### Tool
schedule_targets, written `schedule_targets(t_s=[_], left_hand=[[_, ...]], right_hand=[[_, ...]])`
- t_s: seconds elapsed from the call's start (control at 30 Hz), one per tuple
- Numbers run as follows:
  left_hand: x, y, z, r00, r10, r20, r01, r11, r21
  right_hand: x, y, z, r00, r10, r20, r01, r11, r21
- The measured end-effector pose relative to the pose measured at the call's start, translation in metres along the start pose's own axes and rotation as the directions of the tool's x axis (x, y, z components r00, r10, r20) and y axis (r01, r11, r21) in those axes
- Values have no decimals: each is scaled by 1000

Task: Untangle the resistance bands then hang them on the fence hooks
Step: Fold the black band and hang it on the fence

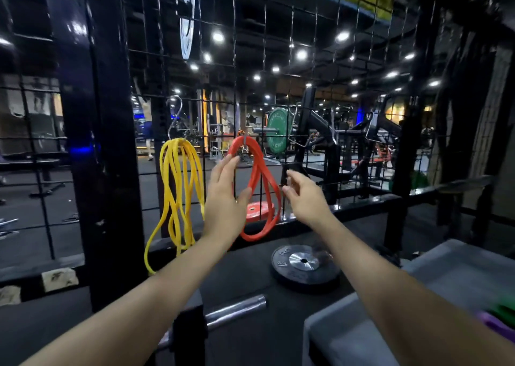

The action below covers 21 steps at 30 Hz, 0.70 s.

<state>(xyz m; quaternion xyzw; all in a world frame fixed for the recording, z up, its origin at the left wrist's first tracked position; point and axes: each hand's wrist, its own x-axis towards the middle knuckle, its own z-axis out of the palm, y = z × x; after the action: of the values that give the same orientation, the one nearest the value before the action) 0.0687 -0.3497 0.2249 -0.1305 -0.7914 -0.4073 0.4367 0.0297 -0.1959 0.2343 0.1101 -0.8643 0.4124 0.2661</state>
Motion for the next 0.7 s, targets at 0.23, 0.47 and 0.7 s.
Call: schedule_targets(t_s=[0.23,0.47,0.7], left_hand=[[-51,27,56,939,77,335,-34,991,-133],[-95,53,139,854,26,520,118,963,-241],[-164,78,236,711,83,698,161,947,-277]], right_hand=[[-47,41,-37,998,48,-42,-53,990,-131],[-91,108,-81,971,224,-87,-237,951,-200],[-157,204,-136,888,416,-195,-455,857,-242]])
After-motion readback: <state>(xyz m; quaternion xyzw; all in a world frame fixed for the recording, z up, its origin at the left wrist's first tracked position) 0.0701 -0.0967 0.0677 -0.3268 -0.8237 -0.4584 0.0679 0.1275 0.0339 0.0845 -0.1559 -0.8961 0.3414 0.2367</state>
